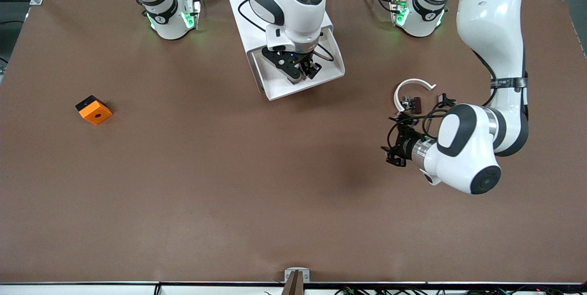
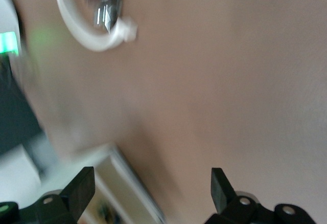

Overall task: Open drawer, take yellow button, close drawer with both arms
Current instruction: 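Lift the red button out of the drawer with the right gripper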

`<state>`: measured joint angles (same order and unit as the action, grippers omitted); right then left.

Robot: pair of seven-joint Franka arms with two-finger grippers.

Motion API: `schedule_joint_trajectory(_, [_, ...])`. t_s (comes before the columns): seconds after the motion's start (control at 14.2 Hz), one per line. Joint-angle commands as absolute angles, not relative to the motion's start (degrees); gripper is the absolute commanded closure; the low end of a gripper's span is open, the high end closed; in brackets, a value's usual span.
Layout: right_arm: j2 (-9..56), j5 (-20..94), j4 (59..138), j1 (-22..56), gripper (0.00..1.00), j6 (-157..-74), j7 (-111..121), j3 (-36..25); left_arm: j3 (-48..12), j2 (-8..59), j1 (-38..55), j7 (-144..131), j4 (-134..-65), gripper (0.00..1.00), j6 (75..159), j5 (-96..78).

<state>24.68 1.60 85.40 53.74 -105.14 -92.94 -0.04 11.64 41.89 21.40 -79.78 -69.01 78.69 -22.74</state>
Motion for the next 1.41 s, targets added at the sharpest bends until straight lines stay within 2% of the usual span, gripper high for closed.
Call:
schedule_joint_trajectory(0.0, [24.78,2.29,85.78,53.26,0.44,-105.73,-92.64,-0.09,12.04,39.91,22.41,-63.50,-69.43,0.00,78.49,-15.74])
schedule_joint_trajectory(0.35, [25.84,2.29,85.69,53.52,0.43,-106.35,-92.55,-0.17,12.22,36.48,21.62,-47.66,-70.22,0.00,79.27,-15.47])
schedule_joint_trajectory(0.42, [25.84,2.29,85.69,53.44,0.46,-106.35,-92.55,-0.09,12.13,35.78,21.45,-45.37,-71.18,0.00,80.50,-14.86])
schedule_joint_trajectory(0.63, [25.75,2.37,85.17,52.65,0.72,-106.26,-92.37,-0.17,12.13,35.24,20.65,-42.98,-72.69,0.00,81.21,-14.77])
schedule_joint_trajectory(0.7, [25.66,2.46,84.91,52.04,0.76,-106.09,-92.29,-0.09,12.13,35.16,20.74,-42.89,-72.69,0.00,81.21,-14.68])
schedule_joint_trajectory(0.84, [25.14,3.07,83.50,50.46,0.76,-104.86,-91.76,-0.17,12.04,35.24,21.00,-42.80,-72.86,0.00,81.30,-14.68])
schedule_joint_trajectory(0.98, [24.79,6.05,79.57,47.31,0.76,-99.27,-88.09,-0.18,12.04,35.24,21.27,-42.89,-73.21,0.00,81.30,-14.68])
schedule_joint_trajectory(1.12, [24.70,8.26,74.20,42.39,0.76,-89.61,-79.94,-0.26,11.95,35.16,21.36,-42.89,-73.21,0.00,81.30,-14.68])
schedule_joint_trajectory(1.34, [21.28,8.17,72.77,34.05,0.76,-81.40,-60.11,-0.61,11.43,34.98,21.88,-42.80,-73.21,0.00,81.39,-14.77])
